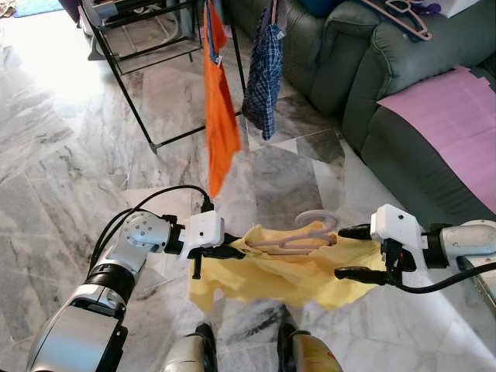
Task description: Hang hanger
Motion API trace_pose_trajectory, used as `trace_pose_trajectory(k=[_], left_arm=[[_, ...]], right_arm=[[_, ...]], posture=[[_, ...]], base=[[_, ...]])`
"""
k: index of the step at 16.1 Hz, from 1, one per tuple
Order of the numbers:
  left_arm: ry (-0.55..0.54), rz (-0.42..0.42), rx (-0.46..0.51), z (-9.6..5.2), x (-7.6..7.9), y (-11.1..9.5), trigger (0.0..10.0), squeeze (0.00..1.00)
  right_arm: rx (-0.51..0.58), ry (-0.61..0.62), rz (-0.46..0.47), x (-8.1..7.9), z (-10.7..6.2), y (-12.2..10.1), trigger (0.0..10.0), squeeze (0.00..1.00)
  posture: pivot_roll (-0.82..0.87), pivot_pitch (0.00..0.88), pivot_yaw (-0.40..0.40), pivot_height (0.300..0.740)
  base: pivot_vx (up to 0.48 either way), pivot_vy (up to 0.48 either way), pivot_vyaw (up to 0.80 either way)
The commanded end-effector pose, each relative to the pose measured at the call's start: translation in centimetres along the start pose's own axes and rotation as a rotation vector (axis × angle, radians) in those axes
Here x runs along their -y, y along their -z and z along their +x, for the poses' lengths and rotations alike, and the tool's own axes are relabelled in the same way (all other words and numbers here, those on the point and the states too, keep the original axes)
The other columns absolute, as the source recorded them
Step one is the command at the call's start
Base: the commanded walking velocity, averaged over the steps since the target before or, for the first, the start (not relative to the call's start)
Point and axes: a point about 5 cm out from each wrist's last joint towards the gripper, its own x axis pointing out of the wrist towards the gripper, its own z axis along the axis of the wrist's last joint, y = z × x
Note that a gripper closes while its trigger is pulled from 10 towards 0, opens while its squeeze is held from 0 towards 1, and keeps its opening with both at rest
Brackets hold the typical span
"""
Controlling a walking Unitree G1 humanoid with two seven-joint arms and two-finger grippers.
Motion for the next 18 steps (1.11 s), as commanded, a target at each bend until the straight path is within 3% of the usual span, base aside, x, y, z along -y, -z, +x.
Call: trace_pose_trajectory(k=[1,9,18], left_arm=[[0.004,0.016,0.008,-0.2,-0.1,-0.2,10.0,0.0],[0.009,0.022,0.014,-0.3,-0.2,-0.3,10.0,0.0],[0.008,0.018,0.029,-0.1,-0.1,-0.3,10.0,0.0]], right_arm=[[-0.034,-0.032,-0.01,-0.1,-0.3,0.2,0.0,0.0],[-0.082,-0.07,0.01,0.1,-0.3,1.4,0.0,0.0],[-0.04,-0.034,0.024,0.0,1.2,1.9,0.0,0.0]], posture=[[-0.22,0.241,0.028,0.74],[-0.22,0.241,0.028,0.74],[-0.21,0.234,0.024,0.74]], base=[[0.0,0.0,0.0],[0.0,0.0,0.0],[0.0,0.0,0.0]])
